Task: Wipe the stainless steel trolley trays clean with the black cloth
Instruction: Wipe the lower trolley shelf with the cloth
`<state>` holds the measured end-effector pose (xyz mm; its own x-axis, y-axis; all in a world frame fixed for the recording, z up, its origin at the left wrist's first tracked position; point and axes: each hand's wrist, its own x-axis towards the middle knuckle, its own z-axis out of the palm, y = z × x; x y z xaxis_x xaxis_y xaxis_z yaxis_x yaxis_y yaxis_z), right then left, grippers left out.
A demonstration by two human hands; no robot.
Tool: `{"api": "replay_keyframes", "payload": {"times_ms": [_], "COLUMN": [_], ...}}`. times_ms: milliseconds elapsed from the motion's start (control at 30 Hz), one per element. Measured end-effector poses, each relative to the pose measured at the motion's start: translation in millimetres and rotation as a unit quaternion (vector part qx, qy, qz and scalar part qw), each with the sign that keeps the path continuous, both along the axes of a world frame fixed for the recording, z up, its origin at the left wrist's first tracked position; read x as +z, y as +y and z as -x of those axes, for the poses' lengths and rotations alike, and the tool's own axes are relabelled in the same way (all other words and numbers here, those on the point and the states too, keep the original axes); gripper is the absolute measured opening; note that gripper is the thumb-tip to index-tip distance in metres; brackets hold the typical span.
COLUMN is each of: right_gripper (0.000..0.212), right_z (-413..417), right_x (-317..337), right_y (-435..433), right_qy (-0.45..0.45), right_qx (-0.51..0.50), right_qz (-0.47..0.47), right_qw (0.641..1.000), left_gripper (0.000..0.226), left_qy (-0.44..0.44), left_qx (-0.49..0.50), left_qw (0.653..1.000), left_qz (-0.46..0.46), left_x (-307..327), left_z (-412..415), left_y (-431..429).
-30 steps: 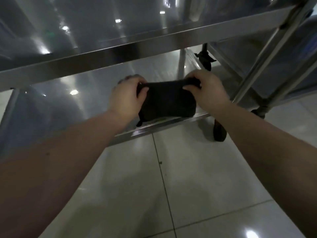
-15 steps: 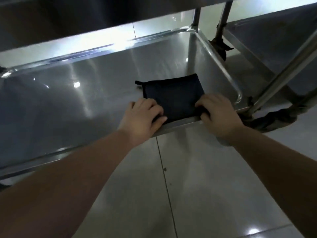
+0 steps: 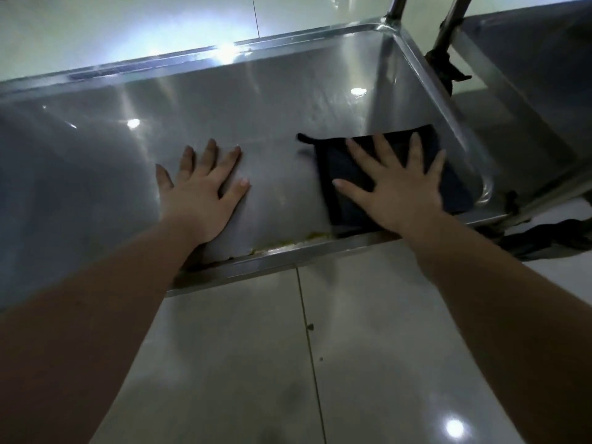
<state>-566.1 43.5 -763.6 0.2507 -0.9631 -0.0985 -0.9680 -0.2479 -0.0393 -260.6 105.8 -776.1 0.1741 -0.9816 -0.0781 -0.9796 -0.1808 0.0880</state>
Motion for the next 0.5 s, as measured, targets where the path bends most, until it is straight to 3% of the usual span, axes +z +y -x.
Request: {"api": "replay_keyframes", "payload": {"times_ms": [100, 167, 367, 500], "right_gripper": [0.089, 0.087, 0.081, 0.078], "right_z": [49, 35, -119, -73], "right_x": [10, 11, -2, -2], "right_y": [-21, -17, 62, 44], "right_qy": [0.008, 0.012, -0.03, -0.036], "right_qx": [-0.105, -0.139, 0.035, 0.054], "right_qz": [-0.035, -0.044, -0.028, -0.007], "right_qw": [0.994, 0.989, 0.999, 0.998], "left_gripper": [0.065, 0.063, 0.053, 0.051], "left_qy": [-0.015, -0.02, -0.001, 0.019], "left_qx": [-0.001, 0.003, 0.014, 0.012], "left_qw": [1.0, 1.0, 1.0, 1.0], "left_qz": [-0.003, -0.007, -0.006, 0.004], "left_x": [1, 1, 3, 5], "left_z": [4, 8, 3, 0], "left_y": [-2, -2, -1, -1]}}
